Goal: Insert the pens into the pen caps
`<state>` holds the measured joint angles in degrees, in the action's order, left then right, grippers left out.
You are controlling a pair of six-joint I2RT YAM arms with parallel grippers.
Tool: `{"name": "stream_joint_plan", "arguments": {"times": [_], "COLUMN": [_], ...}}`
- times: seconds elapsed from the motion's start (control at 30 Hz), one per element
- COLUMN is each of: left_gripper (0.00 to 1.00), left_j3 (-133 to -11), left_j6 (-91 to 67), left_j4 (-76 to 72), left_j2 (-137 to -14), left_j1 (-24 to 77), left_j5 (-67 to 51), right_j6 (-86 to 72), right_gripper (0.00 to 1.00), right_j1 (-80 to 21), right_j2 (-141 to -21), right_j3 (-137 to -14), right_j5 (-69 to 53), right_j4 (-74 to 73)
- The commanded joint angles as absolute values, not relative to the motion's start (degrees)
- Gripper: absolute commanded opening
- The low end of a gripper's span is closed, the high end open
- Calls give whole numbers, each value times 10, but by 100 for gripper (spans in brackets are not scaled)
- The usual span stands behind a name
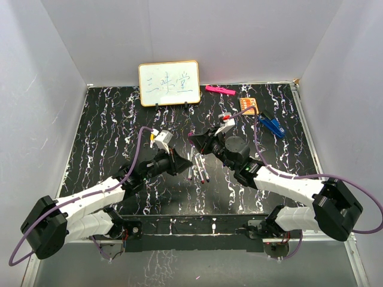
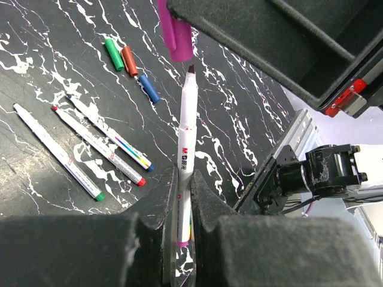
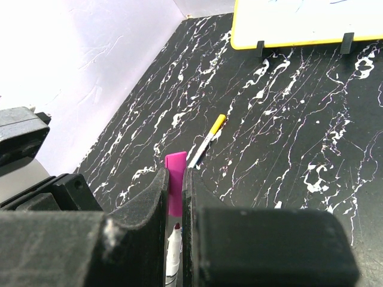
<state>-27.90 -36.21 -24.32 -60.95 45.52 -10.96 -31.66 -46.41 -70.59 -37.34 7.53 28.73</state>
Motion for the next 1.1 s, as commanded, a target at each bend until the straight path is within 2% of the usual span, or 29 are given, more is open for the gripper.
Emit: {"name": "stream_joint_plan", "arguments": {"times": [0.0, 1.07], "left_gripper": [0, 0], "left_j3": [-283, -271], "left_j6": [-361, -365], "left_j4": [-272, -254], "left_j2": [-594, -580], "left_j1": [458, 457], "left_j5": [-109, -96], "right_j6": [-315, -306], "right_gripper": [0, 0], "right_j1": [-468, -469], "right_j2": [-704, -703], "right_j3": [-383, -391], "right_j5": [78, 82], "right_j4": [324, 319]}}
